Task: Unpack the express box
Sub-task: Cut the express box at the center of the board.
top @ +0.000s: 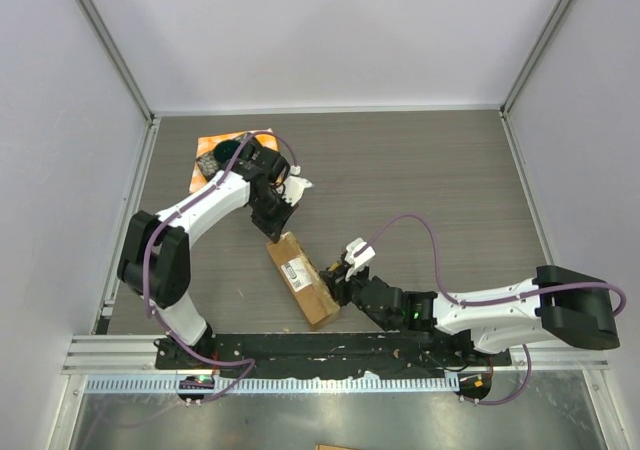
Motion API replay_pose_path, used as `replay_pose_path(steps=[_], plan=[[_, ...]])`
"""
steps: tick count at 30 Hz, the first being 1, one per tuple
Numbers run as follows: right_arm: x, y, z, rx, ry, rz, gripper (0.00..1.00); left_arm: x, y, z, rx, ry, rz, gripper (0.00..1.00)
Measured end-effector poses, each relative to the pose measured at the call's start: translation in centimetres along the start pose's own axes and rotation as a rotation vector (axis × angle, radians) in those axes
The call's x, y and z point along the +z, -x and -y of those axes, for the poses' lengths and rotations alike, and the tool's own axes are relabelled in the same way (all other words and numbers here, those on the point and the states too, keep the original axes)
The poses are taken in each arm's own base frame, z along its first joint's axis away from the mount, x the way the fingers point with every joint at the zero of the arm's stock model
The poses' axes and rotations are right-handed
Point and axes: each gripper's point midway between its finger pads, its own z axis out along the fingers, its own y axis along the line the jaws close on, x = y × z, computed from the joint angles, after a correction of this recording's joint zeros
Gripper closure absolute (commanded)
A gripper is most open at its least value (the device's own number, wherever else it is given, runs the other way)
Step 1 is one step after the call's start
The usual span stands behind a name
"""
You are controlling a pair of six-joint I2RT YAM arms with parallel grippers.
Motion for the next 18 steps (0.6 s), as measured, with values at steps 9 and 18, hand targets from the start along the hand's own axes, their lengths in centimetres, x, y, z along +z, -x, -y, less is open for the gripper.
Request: replay_pose_path(steps=[9, 18], plan=[[0.3, -1.2, 0.0, -0.002, -0.004, -0.03, 0.99, 0.0, 0.0, 0.0, -0.002, 0.001, 0.003, 1.0], [0.6, -1.5, -0.2, 0.02, 0.0, -0.032, 0.99, 0.0, 0.0, 0.0, -0.008, 0.003, 0.005, 1.0]])
